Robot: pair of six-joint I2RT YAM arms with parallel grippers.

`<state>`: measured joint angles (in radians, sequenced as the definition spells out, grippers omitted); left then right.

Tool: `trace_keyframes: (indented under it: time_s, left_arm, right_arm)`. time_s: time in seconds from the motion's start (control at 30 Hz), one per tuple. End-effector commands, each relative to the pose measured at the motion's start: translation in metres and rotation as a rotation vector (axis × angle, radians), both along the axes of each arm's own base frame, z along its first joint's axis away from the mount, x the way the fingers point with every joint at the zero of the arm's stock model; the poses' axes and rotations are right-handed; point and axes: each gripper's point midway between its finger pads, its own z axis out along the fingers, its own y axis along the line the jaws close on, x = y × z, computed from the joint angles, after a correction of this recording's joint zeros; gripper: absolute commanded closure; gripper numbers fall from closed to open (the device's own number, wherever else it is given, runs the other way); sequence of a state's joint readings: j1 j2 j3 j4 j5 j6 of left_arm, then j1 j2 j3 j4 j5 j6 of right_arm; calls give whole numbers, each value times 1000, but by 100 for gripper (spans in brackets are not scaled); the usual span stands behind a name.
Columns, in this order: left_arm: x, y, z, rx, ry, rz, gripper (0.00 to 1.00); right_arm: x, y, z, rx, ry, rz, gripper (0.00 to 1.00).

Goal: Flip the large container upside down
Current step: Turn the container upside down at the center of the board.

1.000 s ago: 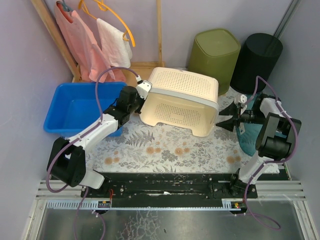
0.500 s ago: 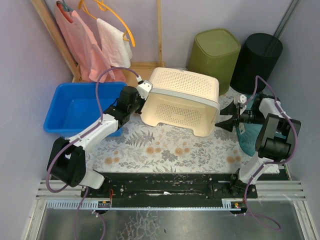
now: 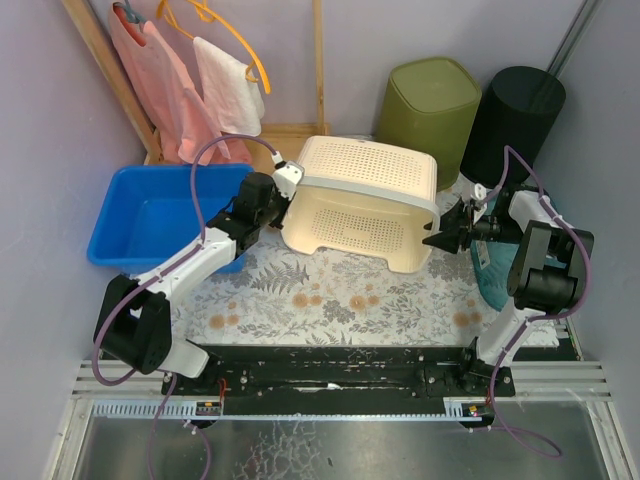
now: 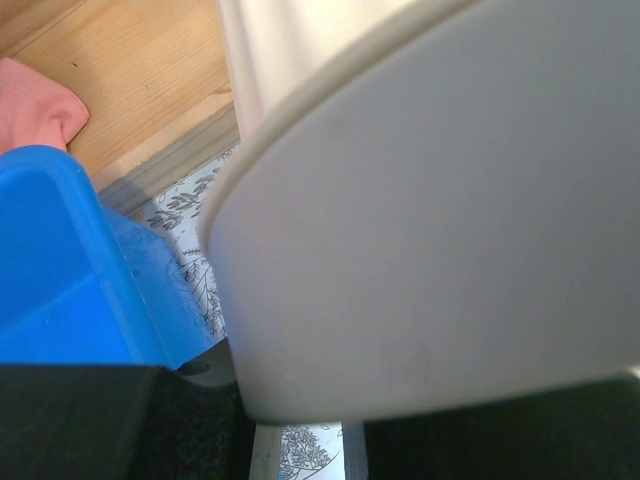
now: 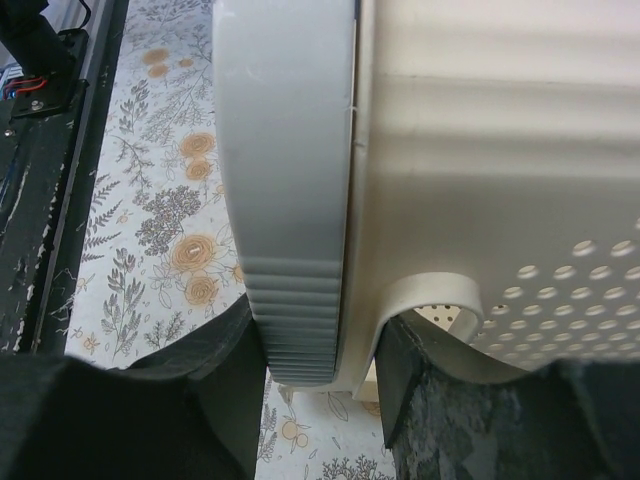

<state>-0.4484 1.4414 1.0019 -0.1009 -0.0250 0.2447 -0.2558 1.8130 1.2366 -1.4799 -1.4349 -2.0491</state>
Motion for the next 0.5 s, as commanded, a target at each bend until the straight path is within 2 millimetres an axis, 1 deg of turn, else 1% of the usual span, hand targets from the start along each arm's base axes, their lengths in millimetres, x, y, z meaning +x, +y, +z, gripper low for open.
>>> trace_keyframes:
  time_s: [0.0, 0.03, 0.1, 0.13, 0.17, 0.2, 0.23, 0.27, 0.3, 0.33, 0.37, 0.43, 0.47]
  left_arm:
    - [-9, -5, -12, 35, 36, -55, 100]
    - [-8, -4, -13, 46, 30, -53, 100]
    - [-6, 0, -14, 65, 24, -53, 100]
    - [-5, 0, -13, 66, 24, -57, 100]
    - [-6, -1, -10, 63, 31, -73, 100]
    - [-9, -5, -6, 55, 49, -99, 97]
    - [-17, -8, -6, 53, 93, -130, 81]
    - [-22, -14, 7, 35, 116, -162, 31]
    - [-32, -23, 16, 0, 155, -222, 4]
    - [-42, -29, 25, -26, 178, -264, 0]
    - [-50, -33, 37, -54, 179, -298, 0]
    - [-63, -36, 62, -121, 131, -356, 0]
    - [-72, -34, 79, -147, 93, -393, 0]
  right_arm:
    - [3, 1, 12, -80, -235, 56, 74]
    - [1, 1, 12, -91, -239, 62, 79]
    - [-1, 0, 11, -106, -244, 70, 98]
    - [-3, 0, 10, -112, -248, 74, 100]
    - [-5, 0, 9, -119, -259, 81, 100]
    - [-8, 0, 8, -124, -271, 87, 100]
    - [-10, 1, 7, -129, -288, 91, 100]
    - [-11, 1, 6, -131, -295, 95, 100]
    - [-12, 1, 5, -135, -297, 99, 100]
    - [-12, 1, 4, -138, -297, 100, 100]
    - [-12, -1, 3, -143, -294, 102, 100]
    - [-11, -3, 0, -152, -291, 105, 100]
    - [-10, -4, -2, -156, -292, 107, 100]
